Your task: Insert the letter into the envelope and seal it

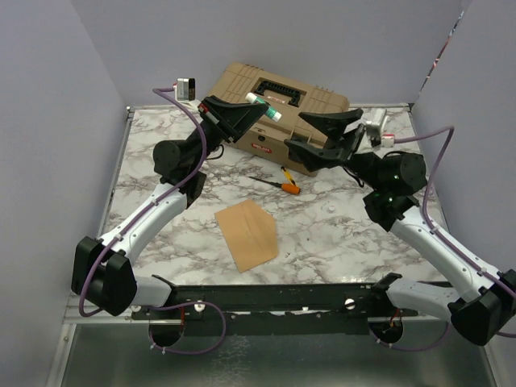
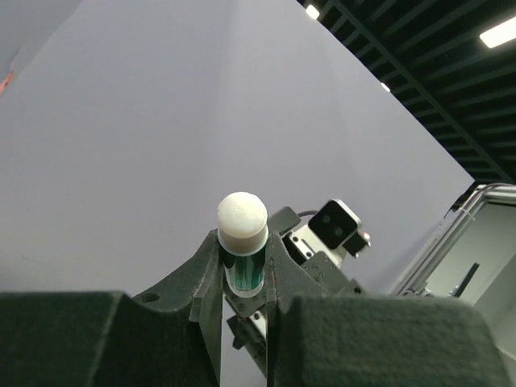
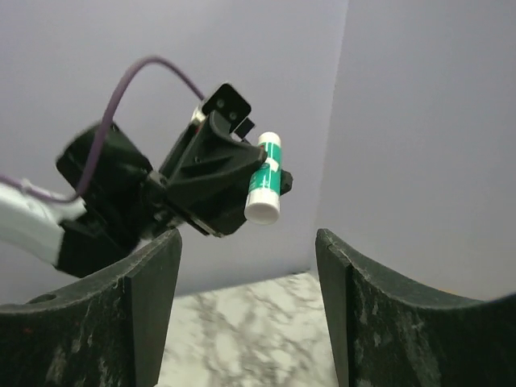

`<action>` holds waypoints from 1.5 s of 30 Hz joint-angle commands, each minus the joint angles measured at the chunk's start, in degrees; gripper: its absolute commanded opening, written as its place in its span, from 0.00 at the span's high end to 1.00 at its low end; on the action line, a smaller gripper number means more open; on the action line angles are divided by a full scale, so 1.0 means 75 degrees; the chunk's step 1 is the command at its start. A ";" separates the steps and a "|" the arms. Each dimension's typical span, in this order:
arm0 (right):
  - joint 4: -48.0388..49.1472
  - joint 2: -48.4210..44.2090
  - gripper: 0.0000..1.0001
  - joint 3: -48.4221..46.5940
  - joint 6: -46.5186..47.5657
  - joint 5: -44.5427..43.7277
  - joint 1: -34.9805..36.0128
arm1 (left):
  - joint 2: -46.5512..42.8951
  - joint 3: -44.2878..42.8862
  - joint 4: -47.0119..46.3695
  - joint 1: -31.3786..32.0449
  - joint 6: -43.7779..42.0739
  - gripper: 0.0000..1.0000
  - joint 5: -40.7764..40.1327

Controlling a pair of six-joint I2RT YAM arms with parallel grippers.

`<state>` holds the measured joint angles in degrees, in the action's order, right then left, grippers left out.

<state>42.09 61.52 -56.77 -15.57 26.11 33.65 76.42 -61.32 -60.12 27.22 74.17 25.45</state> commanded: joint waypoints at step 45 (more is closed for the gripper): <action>0.2009 0.1592 0.99 -0.0607 0.1793 -0.0021 0.0536 | -0.0592 0.0188 0.0437 -0.0007 -0.0757 1.00 0.0031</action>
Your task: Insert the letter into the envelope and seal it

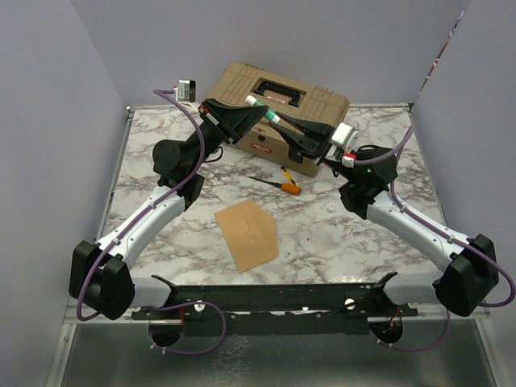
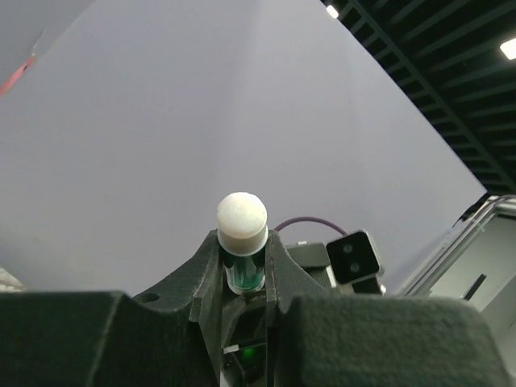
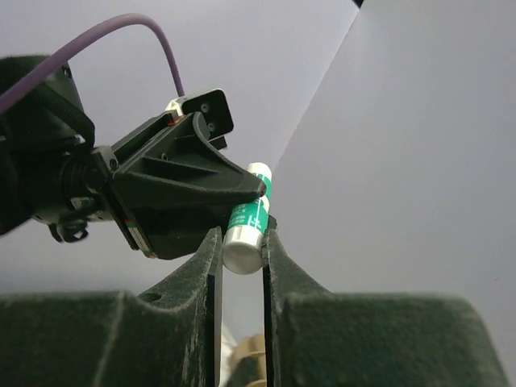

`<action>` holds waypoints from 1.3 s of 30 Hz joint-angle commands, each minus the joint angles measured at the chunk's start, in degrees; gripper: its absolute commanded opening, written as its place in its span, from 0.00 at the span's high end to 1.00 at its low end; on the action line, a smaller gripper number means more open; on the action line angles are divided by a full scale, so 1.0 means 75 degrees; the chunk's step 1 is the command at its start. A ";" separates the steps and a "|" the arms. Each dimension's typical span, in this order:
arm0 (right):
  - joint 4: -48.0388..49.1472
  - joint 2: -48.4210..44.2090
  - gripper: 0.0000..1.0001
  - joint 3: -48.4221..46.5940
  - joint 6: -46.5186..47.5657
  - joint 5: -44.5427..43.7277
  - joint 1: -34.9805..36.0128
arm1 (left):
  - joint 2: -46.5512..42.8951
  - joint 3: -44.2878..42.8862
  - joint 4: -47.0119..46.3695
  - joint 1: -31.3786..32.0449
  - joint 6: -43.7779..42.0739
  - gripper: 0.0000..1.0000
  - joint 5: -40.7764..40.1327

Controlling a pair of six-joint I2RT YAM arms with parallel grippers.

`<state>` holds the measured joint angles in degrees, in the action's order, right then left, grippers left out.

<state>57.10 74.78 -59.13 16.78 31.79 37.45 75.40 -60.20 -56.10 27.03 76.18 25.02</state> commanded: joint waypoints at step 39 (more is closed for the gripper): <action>-0.0307 0.0174 0.41 -0.0724 -0.7671 -0.0095 -0.0335 | -0.1096 -0.0051 0.0480 0.0029 -0.1446 1.00 -0.0787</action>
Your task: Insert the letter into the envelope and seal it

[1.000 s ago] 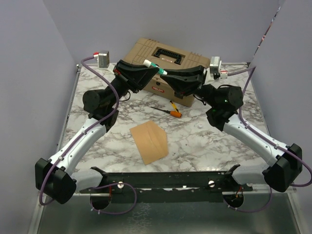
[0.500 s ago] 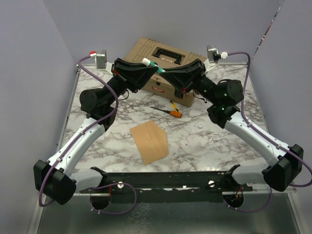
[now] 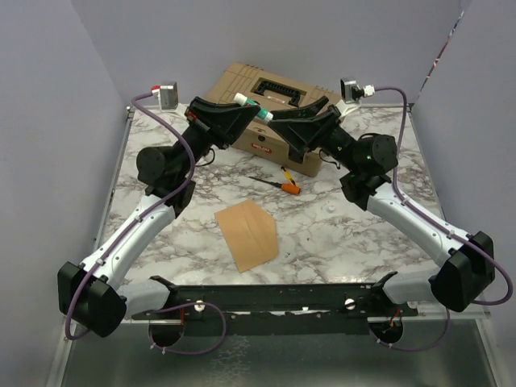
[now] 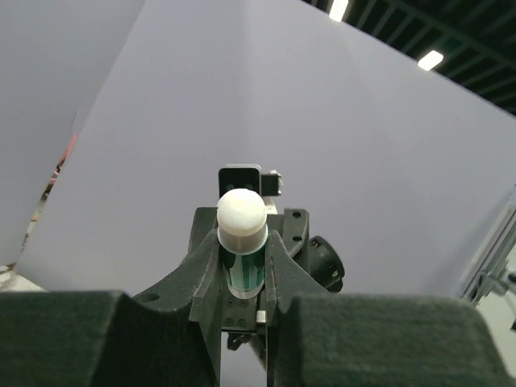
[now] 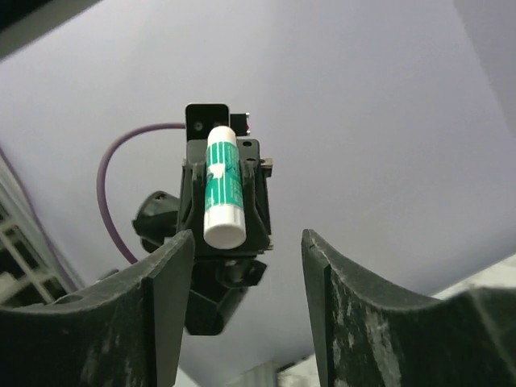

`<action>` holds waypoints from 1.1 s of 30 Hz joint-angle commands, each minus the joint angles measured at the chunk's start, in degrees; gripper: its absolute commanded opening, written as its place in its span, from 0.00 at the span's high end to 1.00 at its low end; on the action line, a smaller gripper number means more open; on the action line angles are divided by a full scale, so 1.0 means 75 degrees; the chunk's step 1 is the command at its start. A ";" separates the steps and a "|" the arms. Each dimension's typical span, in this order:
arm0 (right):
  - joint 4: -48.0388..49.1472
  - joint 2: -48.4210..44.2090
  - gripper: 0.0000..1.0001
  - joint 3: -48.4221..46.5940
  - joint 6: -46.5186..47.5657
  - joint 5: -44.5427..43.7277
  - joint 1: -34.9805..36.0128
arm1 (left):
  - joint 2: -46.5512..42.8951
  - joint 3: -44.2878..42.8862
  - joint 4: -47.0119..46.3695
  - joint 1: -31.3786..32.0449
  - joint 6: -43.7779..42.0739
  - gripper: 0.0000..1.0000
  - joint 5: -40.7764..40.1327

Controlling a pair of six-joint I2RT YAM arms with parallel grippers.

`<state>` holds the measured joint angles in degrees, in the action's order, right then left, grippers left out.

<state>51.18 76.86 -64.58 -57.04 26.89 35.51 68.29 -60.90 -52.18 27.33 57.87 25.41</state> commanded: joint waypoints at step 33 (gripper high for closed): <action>0.1178 0.1084 0.49 -0.1093 0.8300 0.1375 -0.0015 | 0.0429 -0.0418 0.1790 -0.0022 0.3230 1.00 -0.1020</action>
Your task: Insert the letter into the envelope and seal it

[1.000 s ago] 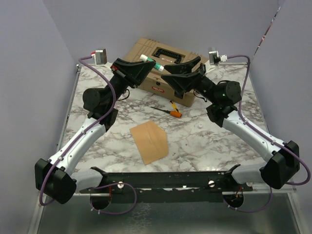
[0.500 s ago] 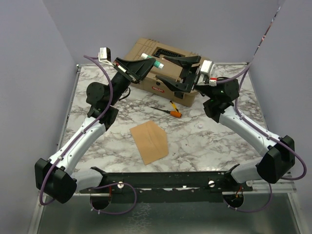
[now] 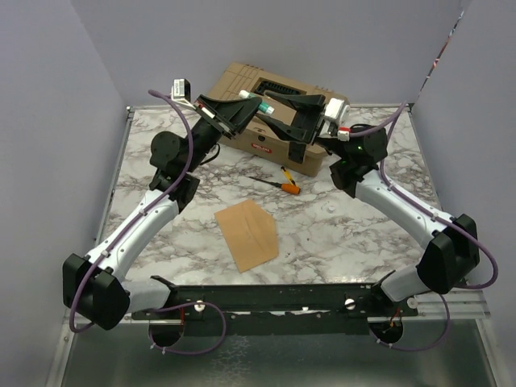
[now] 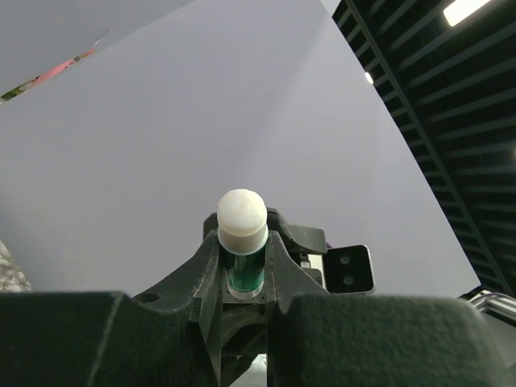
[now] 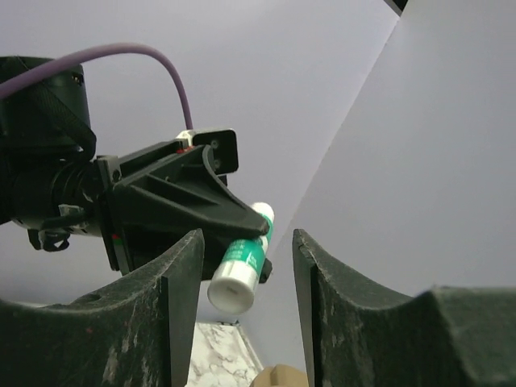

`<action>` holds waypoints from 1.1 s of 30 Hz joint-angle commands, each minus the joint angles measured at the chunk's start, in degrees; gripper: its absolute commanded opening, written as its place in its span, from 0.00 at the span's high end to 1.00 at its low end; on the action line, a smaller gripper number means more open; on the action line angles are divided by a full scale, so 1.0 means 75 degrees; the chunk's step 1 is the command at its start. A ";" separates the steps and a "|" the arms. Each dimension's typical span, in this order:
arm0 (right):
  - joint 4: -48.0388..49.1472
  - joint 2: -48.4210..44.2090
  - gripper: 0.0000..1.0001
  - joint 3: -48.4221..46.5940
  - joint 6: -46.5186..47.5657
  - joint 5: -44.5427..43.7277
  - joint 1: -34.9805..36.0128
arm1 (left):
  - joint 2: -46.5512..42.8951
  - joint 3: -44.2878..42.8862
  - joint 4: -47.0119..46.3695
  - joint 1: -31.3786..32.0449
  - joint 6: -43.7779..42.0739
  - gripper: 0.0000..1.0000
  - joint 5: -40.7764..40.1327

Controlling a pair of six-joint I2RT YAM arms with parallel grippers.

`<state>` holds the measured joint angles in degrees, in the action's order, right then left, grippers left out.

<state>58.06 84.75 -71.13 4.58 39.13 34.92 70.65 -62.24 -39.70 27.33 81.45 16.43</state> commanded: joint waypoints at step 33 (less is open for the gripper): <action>-0.0953 -0.0202 0.59 0.0124 0.1547 -0.1002 0.0228 | 0.0127 -0.0157 -0.0027 -0.0023 0.0363 1.00 0.0024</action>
<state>53.43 84.90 -70.89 14.59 33.89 36.40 72.34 -63.31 -38.20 26.87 83.79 15.62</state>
